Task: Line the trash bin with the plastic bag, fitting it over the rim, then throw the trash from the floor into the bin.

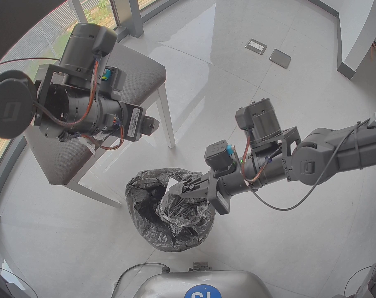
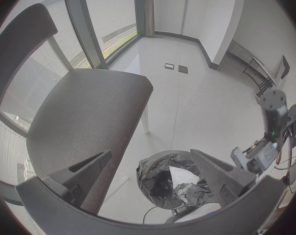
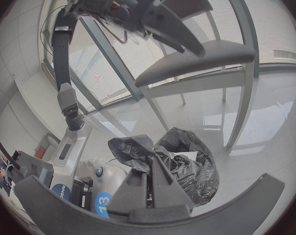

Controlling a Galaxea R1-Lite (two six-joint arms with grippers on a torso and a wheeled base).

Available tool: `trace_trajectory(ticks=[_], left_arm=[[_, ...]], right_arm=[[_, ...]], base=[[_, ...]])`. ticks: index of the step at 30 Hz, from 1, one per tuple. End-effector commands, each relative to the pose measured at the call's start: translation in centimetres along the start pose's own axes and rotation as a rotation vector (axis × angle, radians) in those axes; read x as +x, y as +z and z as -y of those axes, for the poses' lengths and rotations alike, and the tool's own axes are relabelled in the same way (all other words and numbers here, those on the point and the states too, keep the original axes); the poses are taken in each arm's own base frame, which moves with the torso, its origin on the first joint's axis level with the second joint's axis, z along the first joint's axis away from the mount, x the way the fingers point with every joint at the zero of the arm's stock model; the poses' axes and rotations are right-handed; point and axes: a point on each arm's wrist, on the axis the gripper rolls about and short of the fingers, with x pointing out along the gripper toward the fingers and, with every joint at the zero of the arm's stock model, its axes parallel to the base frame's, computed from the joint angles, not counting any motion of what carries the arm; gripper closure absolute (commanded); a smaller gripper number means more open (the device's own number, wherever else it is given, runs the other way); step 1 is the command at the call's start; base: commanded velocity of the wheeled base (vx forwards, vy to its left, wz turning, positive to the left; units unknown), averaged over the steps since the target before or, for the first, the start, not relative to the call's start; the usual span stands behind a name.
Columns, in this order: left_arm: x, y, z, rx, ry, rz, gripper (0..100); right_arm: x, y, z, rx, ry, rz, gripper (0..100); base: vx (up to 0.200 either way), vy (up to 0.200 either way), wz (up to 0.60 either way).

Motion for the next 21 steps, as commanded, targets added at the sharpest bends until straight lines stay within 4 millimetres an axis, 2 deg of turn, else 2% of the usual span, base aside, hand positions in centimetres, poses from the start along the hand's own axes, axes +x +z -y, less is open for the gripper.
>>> trace_trajectory(ticks=[1,4,8,13,21], left_arm=[[-0.5,0.0,-0.3,-0.007,0.005,0.010,0],[-0.7,0.1,-0.4,-0.009,0.006,0.014,0],[-1.7,0.3,-1.2,-0.023,0.017,0.036,0],[-2.2,-0.2,-1.6,-0.026,0.025,0.033,0],[-3.2,-0.5,-2.7,-0.039,0.048,0.039,0]], right_arm=[[2.6,-2.0,0.7,0.034,0.029,-0.049,100],[3.3,-2.7,1.0,0.041,0.035,-0.061,100],[4.8,-3.1,2.9,0.029,0.018,-0.054,100],[6.6,-3.4,4.3,0.024,0.010,-0.044,100],[8.7,-5.1,4.9,0.045,0.037,-0.064,100]], base=[[0.000,0.000,0.00],[0.000,0.000,0.00],[0.000,0.000,0.00],[0.000,0.000,0.00],[0.000,0.000,0.00]])
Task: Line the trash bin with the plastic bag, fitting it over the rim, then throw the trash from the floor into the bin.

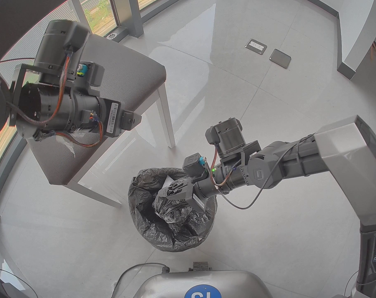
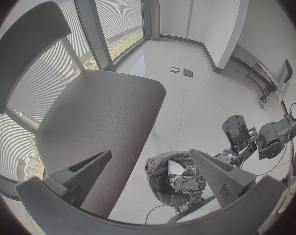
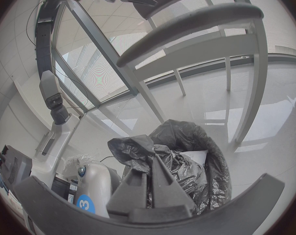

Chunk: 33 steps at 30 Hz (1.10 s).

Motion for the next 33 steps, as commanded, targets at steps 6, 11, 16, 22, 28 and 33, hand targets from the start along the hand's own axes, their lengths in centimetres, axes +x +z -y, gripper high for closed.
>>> trace_trajectory(ticks=[6,11,16,22,28,33], left_arm=[[-1.7,-0.8,-1.4,-0.009,0.028,0.007,0],[-1.9,-0.9,-1.7,-0.001,0.033,0.020,0],[-1.8,-0.9,-1.8,0.001,0.037,0.029,0],[-1.5,-1.0,-1.7,0.020,0.036,0.038,0],[-1.4,-1.2,-1.7,0.022,0.032,0.036,0],[-1.4,-1.1,-1.7,0.018,0.030,0.048,0]], right_arm=[[1.7,-2.8,1.7,0.041,-0.002,-0.038,100],[2.1,-3.5,2.1,0.053,-0.003,-0.048,100],[2.8,-4.1,2.3,0.061,0.003,-0.058,100],[3.7,-5.6,2.6,0.081,0.024,-0.101,100],[4.2,-5.8,2.8,0.085,0.029,-0.108,100],[4.1,-5.6,2.8,0.083,0.028,-0.105,100]], base=[[0.000,0.000,0.00],[0.000,0.000,0.00],[0.000,0.000,0.00],[0.000,0.000,0.00],[0.000,0.000,0.00],[0.000,0.000,0.00]])
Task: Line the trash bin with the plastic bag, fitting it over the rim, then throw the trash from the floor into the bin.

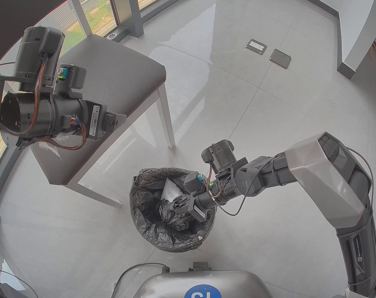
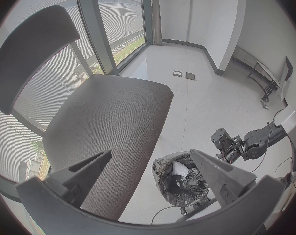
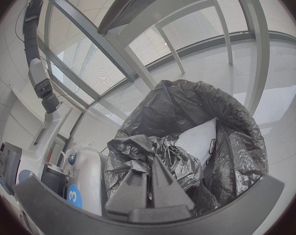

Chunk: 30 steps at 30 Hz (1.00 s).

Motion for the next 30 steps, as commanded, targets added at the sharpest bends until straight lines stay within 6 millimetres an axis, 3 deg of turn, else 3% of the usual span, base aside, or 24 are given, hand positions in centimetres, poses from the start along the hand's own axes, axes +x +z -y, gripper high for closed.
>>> trace_trajectory(ticks=[1,5,9,13,18,24,25,27,28,30], left_arm=[[0.0,0.0,0.0,-0.002,-0.009,0.005,0],[0.2,-0.1,0.1,0.000,-0.015,-0.001,0],[0.4,-0.5,0.2,0.006,-0.016,-0.017,0],[0.9,-1.4,0.4,0.013,-0.020,-0.037,0],[1.3,-2.2,0.6,0.015,-0.027,-0.042,0],[1.6,-3.8,0.2,0.017,-0.013,-0.094,0],[1.6,-3.9,0.2,0.018,-0.013,-0.097,0],[1.8,-4.9,0.2,0.017,-0.012,-0.124,0],[1.8,-5.0,0.2,0.018,-0.012,-0.126,0],[1.6,-5.6,-0.1,0.009,-0.007,-0.135,0]], right_arm=[[0.2,0.0,0.1,-0.003,-0.001,0.003,0],[-0.1,0.3,0.1,-0.009,-0.006,0.011,0],[-1.6,1.9,0.0,-0.029,-0.026,0.044,0],[-4.8,4.0,-0.9,-0.043,-0.045,0.063,0],[-7.1,5.0,-2.1,-0.044,-0.053,0.070,0],[-13.7,7.1,-4.7,-0.056,-0.120,0.120,0],[-13.9,7.0,-4.7,-0.057,-0.122,0.119,0],[-18.4,6.6,-5.4,-0.022,-0.242,0.099,0],[-19.2,6.5,-5.5,-0.013,-0.266,0.093,0],[-23.1,5.5,-6.1,0.064,-0.417,0.055,0]], base=[[0.000,0.000,0.00],[0.000,0.000,0.00],[0.000,0.000,0.00],[0.000,0.000,0.00],[0.000,0.000,0.00],[0.000,0.000,0.00],[0.000,0.000,0.00],[0.000,0.000,0.00],[0.000,0.000,0.00],[0.000,0.000,0.00]])
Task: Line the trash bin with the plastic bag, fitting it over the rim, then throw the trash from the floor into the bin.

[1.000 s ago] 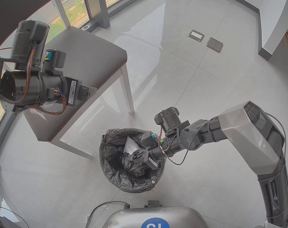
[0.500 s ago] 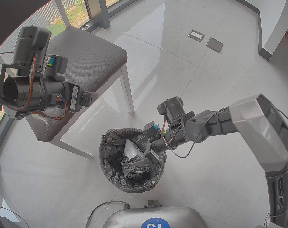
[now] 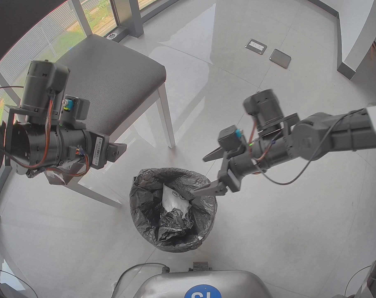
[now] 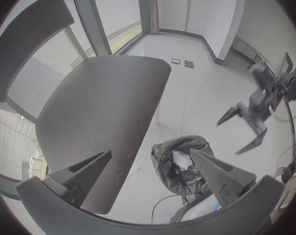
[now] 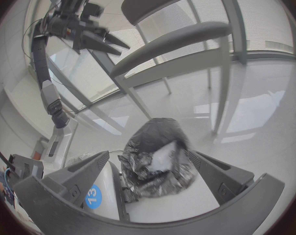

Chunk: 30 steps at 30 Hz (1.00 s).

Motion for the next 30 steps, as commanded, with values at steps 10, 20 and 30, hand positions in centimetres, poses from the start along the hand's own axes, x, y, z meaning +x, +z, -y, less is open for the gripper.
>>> trace_trajectory(ticks=[10,20,30], left_arm=[[-4.9,-2.6,-3.1,-0.259,-0.009,-0.038,0],[-14.2,-6.6,-5.4,-0.306,0.046,-0.051,0],[-25.8,-15.2,-5.6,-0.378,0.292,0.011,0]], right_arm=[[-22.1,-2.8,-8.2,0.429,-0.788,0.006,0],[-28.4,-7.5,-18.7,0.419,-0.945,0.176,0],[-32.1,-14.2,-28.7,0.433,-1.093,0.210,0]], base=[[0.000,0.000,0.00],[0.000,0.000,0.00],[0.000,0.000,0.00]])
